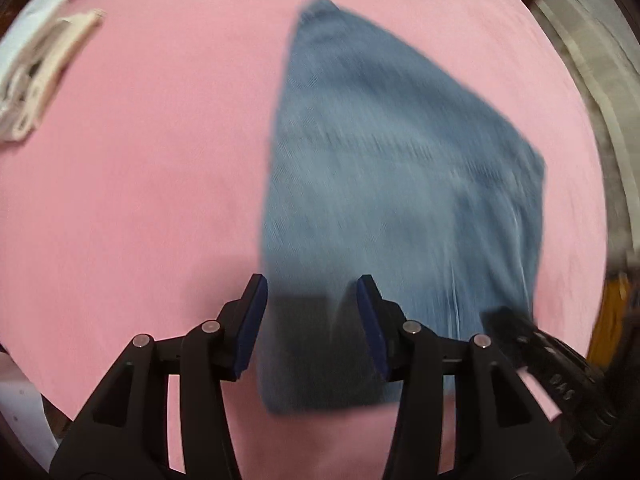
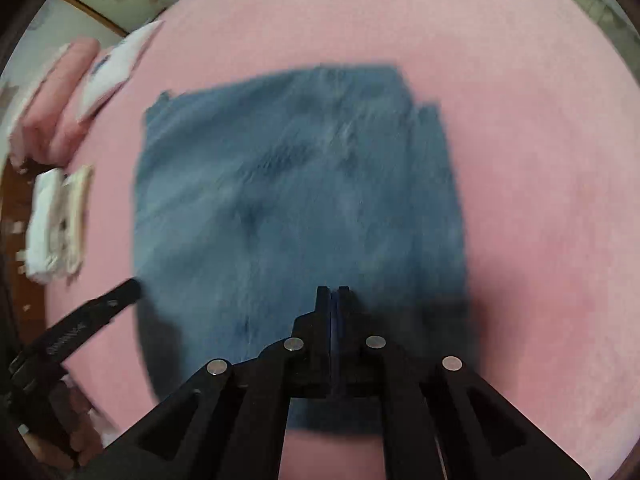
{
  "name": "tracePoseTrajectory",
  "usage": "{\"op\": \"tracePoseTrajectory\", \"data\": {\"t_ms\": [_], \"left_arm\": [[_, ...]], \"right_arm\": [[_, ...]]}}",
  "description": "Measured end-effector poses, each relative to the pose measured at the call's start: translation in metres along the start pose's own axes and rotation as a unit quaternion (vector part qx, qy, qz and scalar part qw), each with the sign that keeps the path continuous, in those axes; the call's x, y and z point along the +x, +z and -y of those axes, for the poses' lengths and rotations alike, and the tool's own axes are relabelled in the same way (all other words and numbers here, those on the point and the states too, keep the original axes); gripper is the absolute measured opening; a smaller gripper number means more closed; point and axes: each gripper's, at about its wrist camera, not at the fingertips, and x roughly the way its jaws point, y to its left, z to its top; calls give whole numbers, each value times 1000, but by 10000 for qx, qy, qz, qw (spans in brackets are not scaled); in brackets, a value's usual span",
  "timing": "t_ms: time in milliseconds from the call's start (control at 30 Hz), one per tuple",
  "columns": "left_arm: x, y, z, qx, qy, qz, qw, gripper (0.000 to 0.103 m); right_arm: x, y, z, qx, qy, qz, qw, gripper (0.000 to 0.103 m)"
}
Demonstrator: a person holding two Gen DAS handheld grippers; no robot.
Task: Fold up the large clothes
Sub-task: 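Release the bundle with both grippers and square its edges on the bed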
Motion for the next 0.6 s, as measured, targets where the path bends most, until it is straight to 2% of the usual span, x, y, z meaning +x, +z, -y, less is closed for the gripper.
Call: {"op": "tracePoseTrajectory", "data": {"t_ms": [67,133,233,267,333,433,533,567,600], "left_arm": [[3,-22,4,247,251,-101,9993,45],[1,-43,3,321,147,-122,9993,50],[1,-61,-7,210,28,-153,9997,51],[1,-62,-9,148,-26,-183,9997,51],[4,-63,-11,72,62,-235,9997,61],[-1,-53,-10,22,172,-263,9995,61],[-21,-54,0,117,448,-288,9985,61],[-27,-56,4,204,553,-320,9977,61],[-32,-54,7,254,590,-330,9974,61]], "right_arm": [[10,-24,-8,-122,145,-328,9993,6],[14,-39,-11,-288,-72,-297,9991,6],[15,-45,-9,-221,-146,-331,9991,6],[17,-48,-7,-113,-197,-410,9989,6],[26,-43,-12,-37,-330,-478,9983,6],[24,-44,-11,15,-482,-511,9975,6],[9,-45,-17,5,-764,-604,9953,7],[2,-43,-16,28,-820,-640,9946,9],[-3,-43,-20,71,-880,-674,9938,20]]}}
